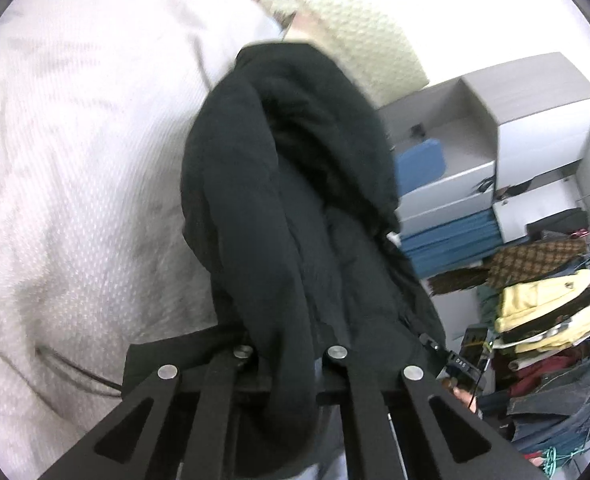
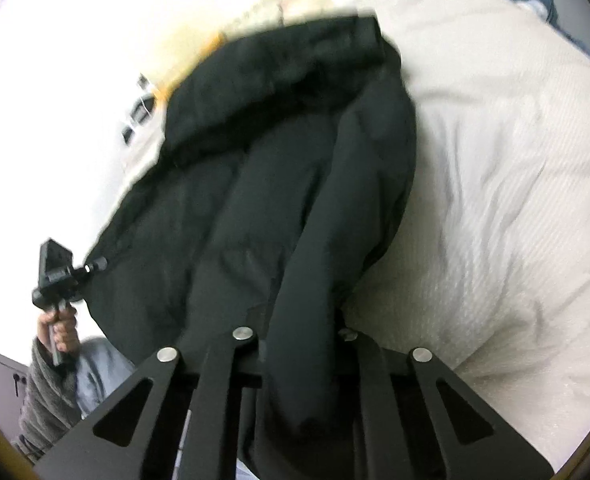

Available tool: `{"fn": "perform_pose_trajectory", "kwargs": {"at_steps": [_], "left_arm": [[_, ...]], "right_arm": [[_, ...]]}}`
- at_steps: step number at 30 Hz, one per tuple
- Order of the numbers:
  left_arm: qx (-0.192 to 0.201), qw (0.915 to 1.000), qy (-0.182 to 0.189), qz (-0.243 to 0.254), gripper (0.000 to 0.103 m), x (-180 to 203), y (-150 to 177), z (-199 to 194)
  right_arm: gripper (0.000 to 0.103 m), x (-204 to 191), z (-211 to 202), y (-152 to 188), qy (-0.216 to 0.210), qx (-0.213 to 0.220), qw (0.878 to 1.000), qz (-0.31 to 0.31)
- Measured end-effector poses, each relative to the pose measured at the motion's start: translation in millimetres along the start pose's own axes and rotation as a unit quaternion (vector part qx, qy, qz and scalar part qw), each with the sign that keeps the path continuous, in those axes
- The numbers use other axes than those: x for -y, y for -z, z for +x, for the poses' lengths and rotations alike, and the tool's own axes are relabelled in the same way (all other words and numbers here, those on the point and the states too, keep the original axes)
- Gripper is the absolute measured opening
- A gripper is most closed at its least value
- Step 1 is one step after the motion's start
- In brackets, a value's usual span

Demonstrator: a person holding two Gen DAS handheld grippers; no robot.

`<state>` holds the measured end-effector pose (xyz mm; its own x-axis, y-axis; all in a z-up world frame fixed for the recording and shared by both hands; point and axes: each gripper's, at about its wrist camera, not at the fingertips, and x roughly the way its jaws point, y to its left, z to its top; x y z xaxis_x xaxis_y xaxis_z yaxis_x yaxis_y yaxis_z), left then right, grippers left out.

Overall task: Fold large clothes
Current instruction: 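Carry the hem over the jacket body toward the collar with both grippers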

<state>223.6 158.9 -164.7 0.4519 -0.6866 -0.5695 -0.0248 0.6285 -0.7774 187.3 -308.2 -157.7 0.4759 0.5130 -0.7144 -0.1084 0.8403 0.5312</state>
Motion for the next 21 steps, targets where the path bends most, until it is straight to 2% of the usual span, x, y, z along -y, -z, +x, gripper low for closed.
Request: {"fn": "perform_pose_trajectory", "kwargs": {"at_steps": [4,9,16,21], "left_arm": [[0.03,0.9992,0.027,0.002,0.003,22,1,-39],[0.044,0.9979,0.04,0.024,0.003,47,7,-92],[0.038,0.9982,0.04,0.026,0.003,50,32,-158],[0.028,0.9981,0.03,0.045,0.003,56,68,-199]], "right_arm": [[0.008,-10,-39,-9,-0.005,0.036,0.999,-0.007],[0.008,-25,-97,-9,-0.033,0.075,0.996,-0.021],[0.008,-49,-156,36,-0.056,0.085,0.993,-0.058],[0.008,-68,-193,64,-0.064,0.088,0.991,-0.073]]}}
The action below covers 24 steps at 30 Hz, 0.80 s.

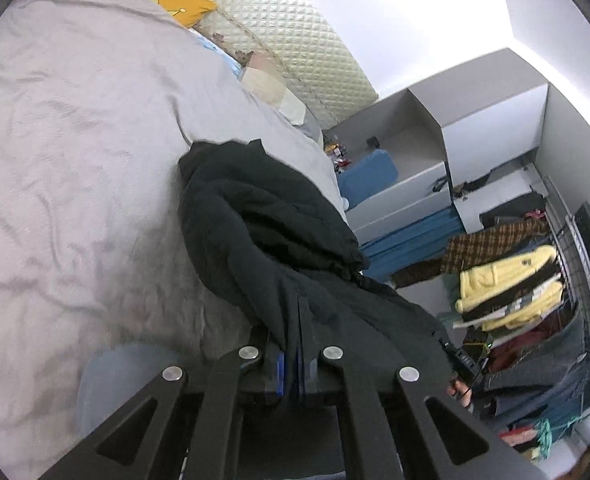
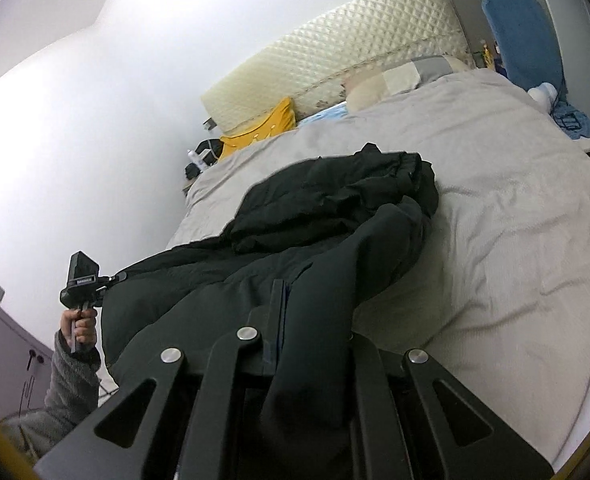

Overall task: Fold large clothes
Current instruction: 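Carry the hem over the jacket body toward the collar with both grippers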

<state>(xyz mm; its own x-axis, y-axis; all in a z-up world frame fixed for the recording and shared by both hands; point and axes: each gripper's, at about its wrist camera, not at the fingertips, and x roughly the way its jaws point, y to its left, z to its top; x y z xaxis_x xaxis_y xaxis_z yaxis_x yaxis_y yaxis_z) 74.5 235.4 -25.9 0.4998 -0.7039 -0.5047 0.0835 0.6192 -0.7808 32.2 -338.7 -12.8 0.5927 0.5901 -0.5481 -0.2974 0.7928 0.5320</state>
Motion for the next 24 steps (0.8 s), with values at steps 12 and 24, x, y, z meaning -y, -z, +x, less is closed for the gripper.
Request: {"fn": "perform_pose_trajectory", "kwargs": {"at_steps": [12,24], "left_arm": [[0.025,0.9995,0.002,-0.021,0.003,26,39,-52],[-0.009,0.9966,-0.064,0.051,0.003,49,-76,43]], "right_arm": [[0.008,-34,-62,13,0.016,0.032,0.999,0.032],[0.008,63,8,-59,0.025,0.028,0.985,0.168]]}}
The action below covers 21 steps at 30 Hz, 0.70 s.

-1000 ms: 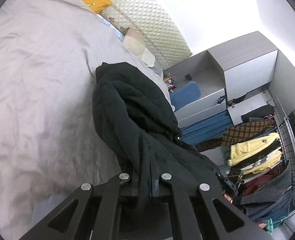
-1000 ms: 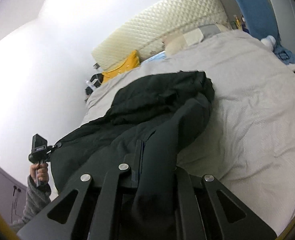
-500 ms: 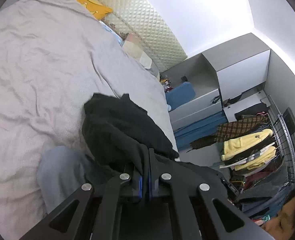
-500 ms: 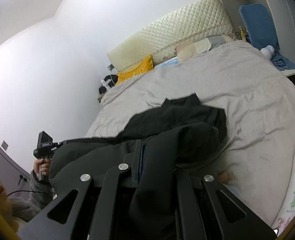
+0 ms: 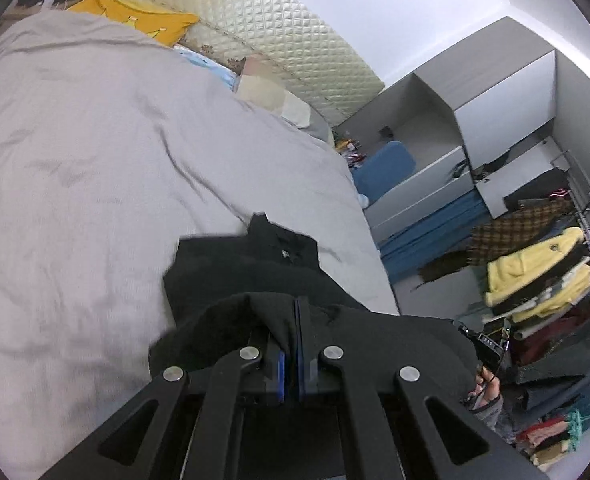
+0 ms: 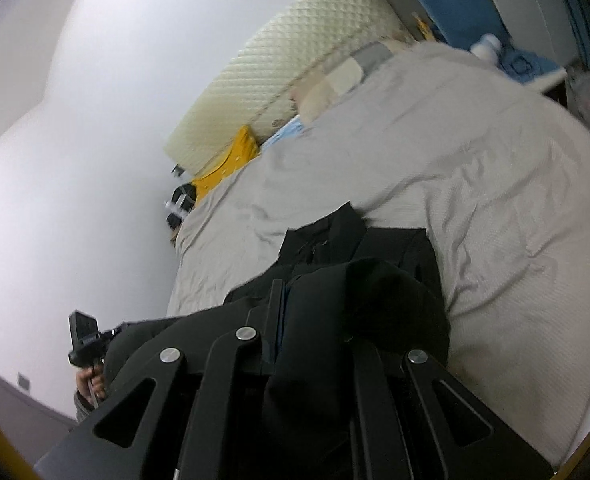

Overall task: Fold large clothes
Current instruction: 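Carry the hem over the jacket body toward the collar with both grippers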

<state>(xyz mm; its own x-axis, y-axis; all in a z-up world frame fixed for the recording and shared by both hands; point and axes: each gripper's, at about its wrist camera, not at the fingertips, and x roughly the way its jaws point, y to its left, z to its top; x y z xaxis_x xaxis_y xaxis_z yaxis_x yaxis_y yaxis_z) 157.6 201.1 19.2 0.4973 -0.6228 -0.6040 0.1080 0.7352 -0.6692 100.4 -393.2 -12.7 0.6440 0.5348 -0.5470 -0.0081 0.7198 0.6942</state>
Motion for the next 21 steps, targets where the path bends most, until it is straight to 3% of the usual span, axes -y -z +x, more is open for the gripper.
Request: {"fn": "perform_pose_trajectory", "kwargs": {"at_steps": [4,10,15,21], "left_arm": [[0.013,0.9997,-0.022,0.007,0.003,3,-41,38],[0.01,0.9971,-0.075,-0.004,0.003,-6,-80,101],[-0.002,0.9915,-0.129,-0.017,0.004,-24,-103,157],[-0.015,0.9878,-0.155,-0.008,0.004,-42,-114,203]], "right_arm": [[0.009,31,42,-41,-0.006,0.001,0.999,0.049],[0.009,82,108,-79,0.029,-0.016,0.989,0.142],[0.009,116,154,-89,0.053,-0.03,0.979,0.196],[0.009,148,188,-90,0.061,-0.043,0.971,0.229]]}}
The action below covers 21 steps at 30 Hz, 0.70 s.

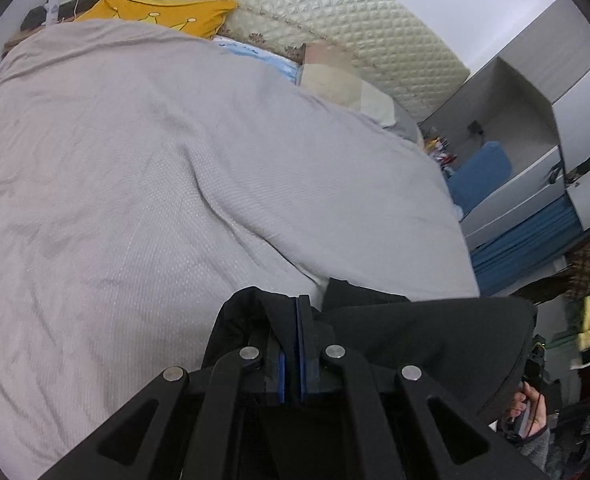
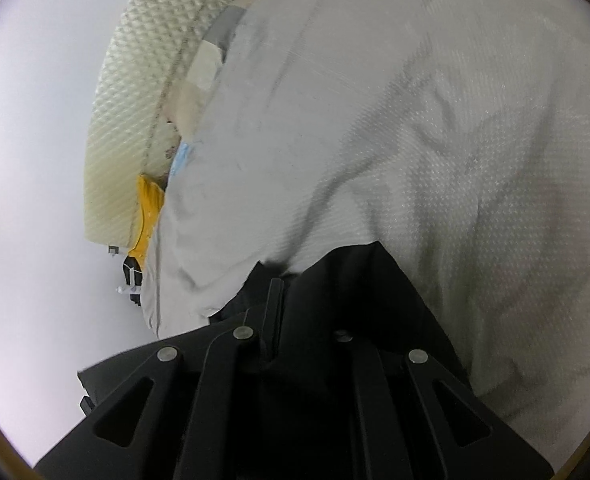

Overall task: Fold large clothes
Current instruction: 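Carry the hem over the jacket body toward the collar with both grippers, then lower the hem onto the collar and open both grippers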

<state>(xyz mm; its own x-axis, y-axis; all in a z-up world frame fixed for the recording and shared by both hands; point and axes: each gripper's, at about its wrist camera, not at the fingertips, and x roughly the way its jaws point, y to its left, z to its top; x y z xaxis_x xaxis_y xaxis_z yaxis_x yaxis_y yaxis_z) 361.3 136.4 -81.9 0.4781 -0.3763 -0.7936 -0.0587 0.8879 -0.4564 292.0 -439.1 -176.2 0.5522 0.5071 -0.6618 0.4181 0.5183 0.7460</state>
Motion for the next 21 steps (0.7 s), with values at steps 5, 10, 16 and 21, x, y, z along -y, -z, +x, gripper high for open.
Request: {"fn": "perform_pose_trajectory", "kwargs": {"at_steps": [5,10,16,21], "left_arm": [[-0.013,0.9973,-0.056,0.046,0.005,7,-2,43],[-0.008,0.9932,-0.086,0.079,0.005,13,-3,64],[0.002,0.9921,-0.089,0.089,0.005,17,-3,64],[0.002,0.9907,-0.088,0.104,0.005,23,8,50]], "right_arm": [[0.009,19,30,-10,-0.007,-0.013,1.0,0.012],[0.008,39,50,-21,-0.033,-0.029,0.999,0.027],[0.009,42,57,-22,-0.035,-0.035,0.998,0.035],[0.014,34,39,-15,-0.025,-0.037,0.999,0.019]]}}
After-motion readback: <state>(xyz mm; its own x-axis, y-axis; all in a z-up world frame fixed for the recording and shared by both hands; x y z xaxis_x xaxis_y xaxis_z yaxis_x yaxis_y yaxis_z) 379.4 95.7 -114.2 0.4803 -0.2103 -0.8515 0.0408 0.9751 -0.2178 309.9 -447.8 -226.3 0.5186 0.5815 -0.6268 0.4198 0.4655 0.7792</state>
